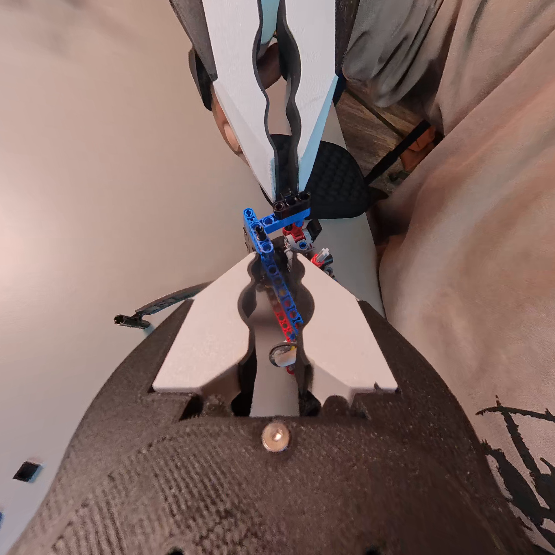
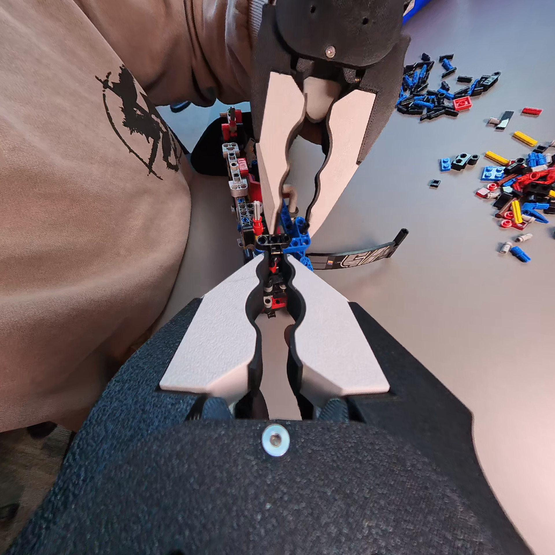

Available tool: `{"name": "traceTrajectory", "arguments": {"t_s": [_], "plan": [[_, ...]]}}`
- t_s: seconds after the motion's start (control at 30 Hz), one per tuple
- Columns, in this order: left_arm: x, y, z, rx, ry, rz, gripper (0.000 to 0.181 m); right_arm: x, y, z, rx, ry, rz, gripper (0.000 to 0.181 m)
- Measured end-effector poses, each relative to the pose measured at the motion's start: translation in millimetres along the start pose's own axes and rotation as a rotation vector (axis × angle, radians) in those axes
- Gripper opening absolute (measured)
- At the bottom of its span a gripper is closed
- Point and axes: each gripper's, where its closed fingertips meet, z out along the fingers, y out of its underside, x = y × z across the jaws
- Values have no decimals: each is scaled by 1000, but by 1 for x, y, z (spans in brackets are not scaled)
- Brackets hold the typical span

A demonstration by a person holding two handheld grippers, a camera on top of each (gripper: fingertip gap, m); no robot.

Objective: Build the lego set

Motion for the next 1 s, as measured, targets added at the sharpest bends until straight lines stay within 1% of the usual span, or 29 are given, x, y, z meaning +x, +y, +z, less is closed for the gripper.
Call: {"name": "traceTrajectory", "arguments": {"t_s": [0.1,0.3,0.4,0.47,0.67,1.0], "plan": [[-1,-1,-7,-3,-9,23,21,-1,0,-1,-5,-8,-3,5],[-4,-15,-17,44,-21,15,17,-2,0,-1,-27,-19,-4,6],[-7,-14,-12,28,-28,-8,14,-2,1,0,-38,-25,2,6],[-7,-12,-7,12,-28,-14,7,-1,1,0,-45,-25,4,6],[-9,-9,-1,-5,-48,-33,6,-1,3,1,-70,-25,-13,6],[-5,-8,3,-24,-91,16,6,-6,6,1,-75,-12,-46,6]]}}
